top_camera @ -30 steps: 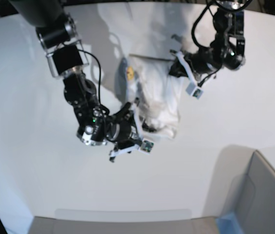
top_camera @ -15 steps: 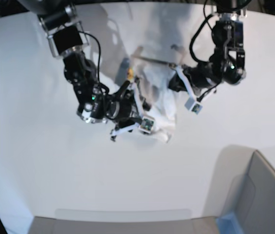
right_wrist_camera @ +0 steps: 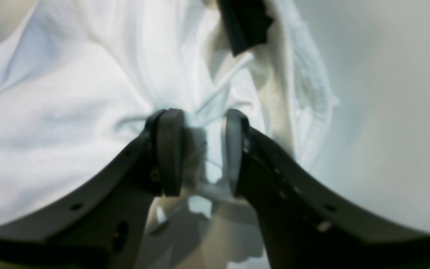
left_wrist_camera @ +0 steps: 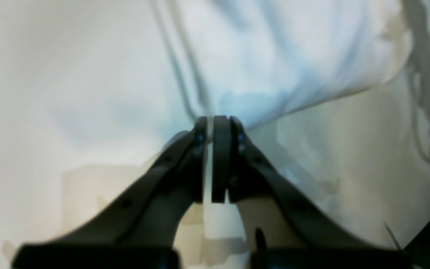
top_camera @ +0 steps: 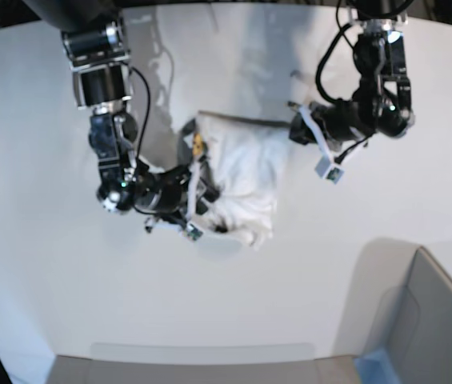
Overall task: Layout the t-shirt on the table in an organized manner, then fold the t-shirt properly
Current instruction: 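Hold the bundle with both grippers and fold it with the right gripper toward the left, then press both grippers onto the bundle sides and tuck the edges inward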
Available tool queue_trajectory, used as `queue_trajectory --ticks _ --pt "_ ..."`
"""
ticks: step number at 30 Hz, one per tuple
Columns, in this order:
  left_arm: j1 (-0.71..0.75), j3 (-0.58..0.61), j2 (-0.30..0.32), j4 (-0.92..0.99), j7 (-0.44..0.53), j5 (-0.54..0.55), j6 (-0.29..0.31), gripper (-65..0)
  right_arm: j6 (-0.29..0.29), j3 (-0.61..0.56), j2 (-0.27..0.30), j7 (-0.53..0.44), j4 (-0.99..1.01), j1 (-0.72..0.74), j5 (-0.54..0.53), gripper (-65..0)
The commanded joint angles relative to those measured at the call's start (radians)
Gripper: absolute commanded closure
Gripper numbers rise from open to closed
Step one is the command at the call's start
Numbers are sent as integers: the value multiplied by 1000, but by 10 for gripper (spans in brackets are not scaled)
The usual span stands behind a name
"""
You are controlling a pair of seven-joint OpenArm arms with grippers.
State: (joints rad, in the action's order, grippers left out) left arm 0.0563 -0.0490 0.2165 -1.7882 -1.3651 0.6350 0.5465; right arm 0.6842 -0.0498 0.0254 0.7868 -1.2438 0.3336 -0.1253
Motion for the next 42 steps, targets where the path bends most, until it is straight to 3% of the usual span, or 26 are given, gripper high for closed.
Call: queue_trajectory --ticks 1,9,17,20,22,24,28,37,42 --pt "-2 -4 5 -15 3 18 4 -30 14 1 -8 -22 -29 48 -15 -189" --pt "15 -10 24 -19 5 19 4 -30 14 1 -40 -17 -101 71 -23 -189" --pt "3 -93 24 -29 5 24 5 -29 14 6 -49 -17 -386 -54 -221 -186" --pt "-42 -94 18 -85 3 24 5 -11 14 6 -25 -17 -445 -130 -244 -132" --pt "-63 -91 10 -118 3 24 5 0 14 9 -23 -17 -455 -186 -242 -58" --pt "-91 -91 -13 -129 0 24 5 0 14 54 -25 -20 -459 -239 -242 0" --pt "-134 -90 -44 -129 2 24 4 0 14 152 -34 -22 -446 -311 -258 0" --pt "-177 -73 -107 -124 3 19 5 0 14 161 -12 -20 -81 -224 -262 0" --pt "-189 36 -105 -124 5 18 5 0 14 163 -14 -22 -123 -242 -265 0"
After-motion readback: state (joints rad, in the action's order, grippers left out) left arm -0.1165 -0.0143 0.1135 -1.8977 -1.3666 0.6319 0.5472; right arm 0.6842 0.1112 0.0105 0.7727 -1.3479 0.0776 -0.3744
